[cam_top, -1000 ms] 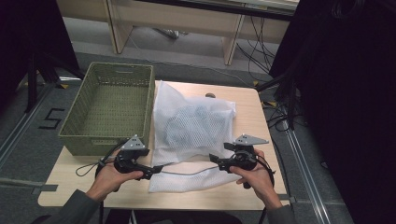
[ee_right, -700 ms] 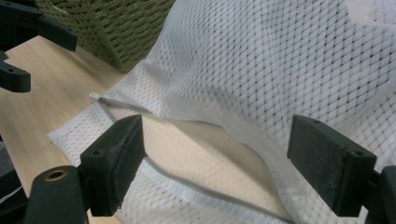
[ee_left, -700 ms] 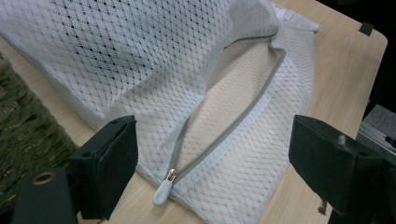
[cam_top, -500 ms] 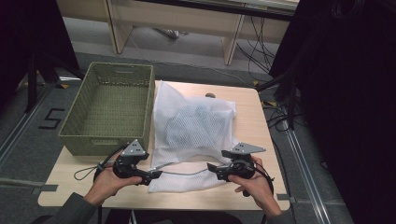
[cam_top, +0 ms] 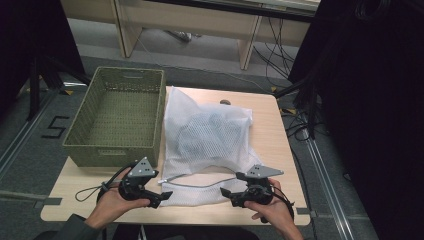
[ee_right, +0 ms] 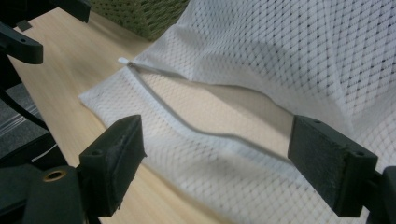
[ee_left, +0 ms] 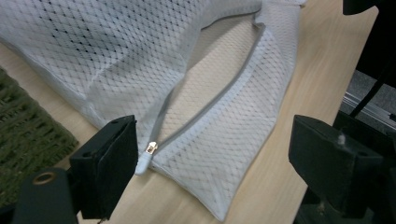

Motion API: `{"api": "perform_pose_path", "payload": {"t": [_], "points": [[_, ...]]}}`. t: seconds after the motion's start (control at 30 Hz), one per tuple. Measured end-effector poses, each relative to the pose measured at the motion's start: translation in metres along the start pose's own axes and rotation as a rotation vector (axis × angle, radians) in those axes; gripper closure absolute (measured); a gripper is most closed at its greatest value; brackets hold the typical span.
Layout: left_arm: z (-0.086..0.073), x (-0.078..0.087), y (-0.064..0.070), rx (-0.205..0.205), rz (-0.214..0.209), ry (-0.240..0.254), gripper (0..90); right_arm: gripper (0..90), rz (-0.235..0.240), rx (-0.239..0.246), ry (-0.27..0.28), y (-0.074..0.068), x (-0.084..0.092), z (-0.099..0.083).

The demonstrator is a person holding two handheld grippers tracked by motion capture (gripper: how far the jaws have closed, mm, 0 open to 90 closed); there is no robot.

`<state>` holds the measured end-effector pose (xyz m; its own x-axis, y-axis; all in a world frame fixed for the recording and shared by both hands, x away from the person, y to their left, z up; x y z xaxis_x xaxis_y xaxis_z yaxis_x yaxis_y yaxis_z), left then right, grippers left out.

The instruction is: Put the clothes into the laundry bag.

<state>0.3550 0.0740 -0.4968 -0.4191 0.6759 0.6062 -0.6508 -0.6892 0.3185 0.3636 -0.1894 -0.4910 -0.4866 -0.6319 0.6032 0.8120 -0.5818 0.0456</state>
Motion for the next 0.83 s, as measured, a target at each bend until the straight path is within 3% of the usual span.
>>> {"api": "perform_pose_path", "payload": {"t": [0.03, 0.1, 0.13, 0.17, 0.27, 0.3, 0.37, 0.43, 0.47, 0.53, 0.7, 0.77, 0.8, 0.83], "points": [[-0.003, 0.001, 0.001, -0.019, 0.003, -0.021, 15.2, 19.6, 0.01, 0.0, -0.006, -0.002, 0.001, -0.001], [-0.006, 0.001, 0.005, -0.019, -0.007, -0.027, 15.3, 19.6, -0.006, 0.018, -0.002, -0.003, 0.003, -0.005], [-0.006, 0.002, 0.007, -0.036, -0.008, -0.021, 15.2, 19.6, 0.001, 0.006, -0.017, -0.006, 0.004, -0.006], [-0.007, 0.003, 0.008, -0.023, -0.01, -0.027, 15.3, 19.6, 0.0, 0.032, -0.016, -0.007, 0.006, -0.008], [-0.008, 0.004, 0.008, -0.037, -0.007, -0.019, 15.2, 19.6, -0.005, 0.036, -0.013, -0.011, 0.008, -0.011], [-0.008, 0.004, 0.008, -0.024, -0.002, -0.022, 15.2, 19.7, 0.005, 0.025, -0.028, -0.014, 0.009, -0.013], [-0.008, 0.004, 0.006, -0.048, 0.0, -0.034, 15.2, 19.7, 0.0, 0.047, -0.039, -0.015, 0.01, -0.017], [-0.008, 0.004, 0.006, -0.048, 0.0, -0.036, 15.2, 19.6, 0.011, 0.045, -0.061, -0.019, 0.01, -0.019], [-0.009, 0.003, 0.007, -0.02, 0.001, -0.034, 15.2, 19.7, 0.01, 0.062, -0.057, -0.018, 0.009, -0.019], [-0.009, 0.004, 0.006, -0.053, 0.006, -0.039, 15.3, 19.7, 0.01, 0.051, -0.056, -0.02, 0.008, -0.019], [-0.009, 0.003, 0.006, -0.027, 0.01, -0.041, 15.2, 19.7, 0.003, 0.057, -0.058, -0.015, 0.009, -0.02], [-0.009, 0.004, 0.005, -0.031, 0.012, -0.043, 15.2, 19.7, -0.003, 0.055, -0.063, -0.014, 0.009, -0.021], [-0.009, 0.004, 0.004, -0.051, 0.011, -0.043, 15.2, 19.7, -0.003, 0.056, -0.061, -0.013, 0.009, -0.021], [-0.008, 0.002, 0.006, -0.017, 0.003, -0.021, 15.2, 19.7, -0.002, 0.054, -0.062, -0.013, 0.009, -0.021]]}}
Point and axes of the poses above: each handheld gripper's, and its own axes: x roughly backward along the jaws, z roughly out of its top, y roughly to its right, the point moved 7 cm from there along -x, roughly forward along the jaws, and after that the axes turned 14 degrees about x, right-handed, at the moved point
